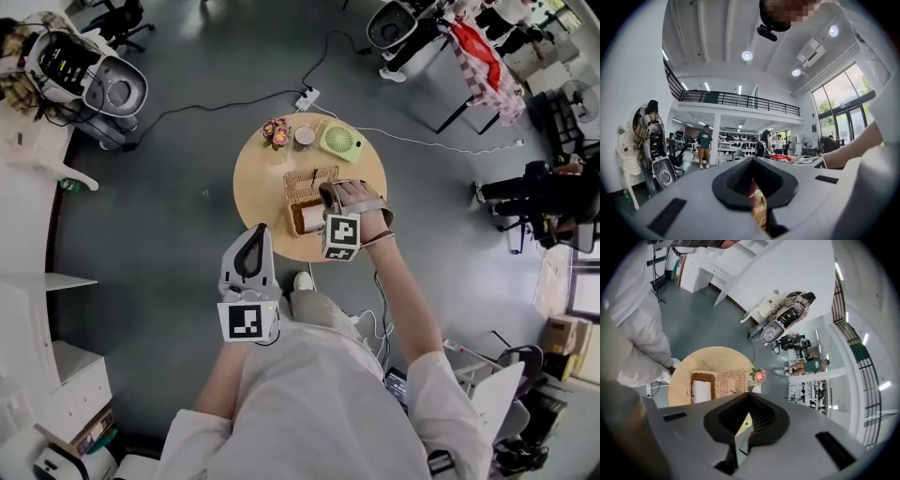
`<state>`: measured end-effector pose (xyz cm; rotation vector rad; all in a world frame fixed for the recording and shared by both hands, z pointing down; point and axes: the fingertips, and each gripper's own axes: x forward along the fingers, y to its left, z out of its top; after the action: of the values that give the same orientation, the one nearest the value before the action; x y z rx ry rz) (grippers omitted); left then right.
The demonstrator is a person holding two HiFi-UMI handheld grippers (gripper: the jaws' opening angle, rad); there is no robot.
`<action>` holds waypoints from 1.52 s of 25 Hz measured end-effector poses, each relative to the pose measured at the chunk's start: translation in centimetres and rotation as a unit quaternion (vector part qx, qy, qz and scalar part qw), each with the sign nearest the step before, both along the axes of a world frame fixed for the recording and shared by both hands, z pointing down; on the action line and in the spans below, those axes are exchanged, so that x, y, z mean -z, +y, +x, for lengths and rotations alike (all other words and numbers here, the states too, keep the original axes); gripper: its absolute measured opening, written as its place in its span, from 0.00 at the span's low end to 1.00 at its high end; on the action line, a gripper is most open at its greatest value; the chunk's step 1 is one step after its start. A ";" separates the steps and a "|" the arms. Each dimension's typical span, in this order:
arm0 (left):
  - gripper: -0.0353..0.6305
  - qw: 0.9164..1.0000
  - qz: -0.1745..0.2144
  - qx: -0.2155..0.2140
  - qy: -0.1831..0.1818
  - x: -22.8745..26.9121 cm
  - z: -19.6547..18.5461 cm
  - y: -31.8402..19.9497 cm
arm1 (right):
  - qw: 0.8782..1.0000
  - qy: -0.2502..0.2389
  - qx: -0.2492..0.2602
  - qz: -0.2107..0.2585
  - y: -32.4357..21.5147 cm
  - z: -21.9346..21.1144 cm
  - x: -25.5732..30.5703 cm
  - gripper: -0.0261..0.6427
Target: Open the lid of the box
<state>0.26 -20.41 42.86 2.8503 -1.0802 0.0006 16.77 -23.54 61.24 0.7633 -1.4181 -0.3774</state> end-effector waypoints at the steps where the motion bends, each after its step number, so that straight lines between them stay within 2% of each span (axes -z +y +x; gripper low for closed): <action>1: 0.04 1.000 0.001 -0.001 0.002 0.2 -0.1 0.1 | 1.000 0.014 0.001 0.016 0.4 -0.2 0.6 0.04; 4: 0.04 1.000 0.009 0.001 0.011 0.8 -0.3 0.4 | 0.997 0.042 0.002 0.065 1.4 -1.2 2.8 0.04; 7: 0.04 1.000 0.020 0.007 0.008 0.9 -0.5 1.0 | 0.994 0.034 -0.005 0.099 2.8 -2.7 5.3 0.04; 11: 0.04 0.999 0.034 0.015 0.004 1.0 -0.8 2.3 | 0.986 0.061 -0.001 0.158 4.5 -2.9 7.6 0.04; 13: 0.04 0.999 0.043 0.019 0.002 1.0 -1.1 3.5 | 0.983 0.016 -0.018 0.184 5.6 -3.7 8.6 0.04; 16: 0.04 0.998 0.059 0.021 -0.002 1.1 -1.4 5.9 | 0.968 -0.105 -0.060 0.222 7.8 -4.6 10.1 0.04; 19: 0.04 0.997 0.070 0.030 -0.010 0.9 -1.8 8.4 | 0.935 -0.222 -0.101 0.257 11.2 -5.2 11.2 0.04; 21: 0.04 0.997 0.070 0.035 -0.014 1.1 -2.1 10.2 | 0.902 -0.302 -0.136 0.276 14.1 -5.6 12.2 0.04; 23: 0.04 0.996 0.075 0.040 -0.017 1.5 -2.4 12.3 | 0.863 -0.376 -0.165 0.296 17.2 -5.9 13.4 0.04; 27: 0.04 0.995 0.081 0.052 -0.022 2.2 -3.4 16.2 | 0.772 -0.500 -0.184 0.346 22.9 -6.5 16.6 0.04; 29: 0.04 0.995 0.077 0.054 -0.023 2.4 -3.9 18.2 | 0.737 -0.538 -0.197 0.360 25.7 -6.6 17.8 0.04; 30: 0.04 0.996 0.075 0.054 -0.023 2.5 -4.2 19.2 | 0.724 -0.550 -0.203 0.363 27.1 -6.7 18.2 0.04; 32: 0.04 0.996 0.072 0.052 -0.022 2.6 -4.7 21.0 | 0.712 -0.563 -0.206 0.365 29.3 -7.2 18.8 0.04; 38: 0.04 0.997 0.068 0.027 -0.018 2.1 -5.7 24.1 | 0.700 -0.571 -0.210 0.375 32.8 -9.3 19.7 0.04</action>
<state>-5.39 3.70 40.72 2.9510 -1.2091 -0.0254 7.46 9.22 41.52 2.2302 -2.1508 -0.0547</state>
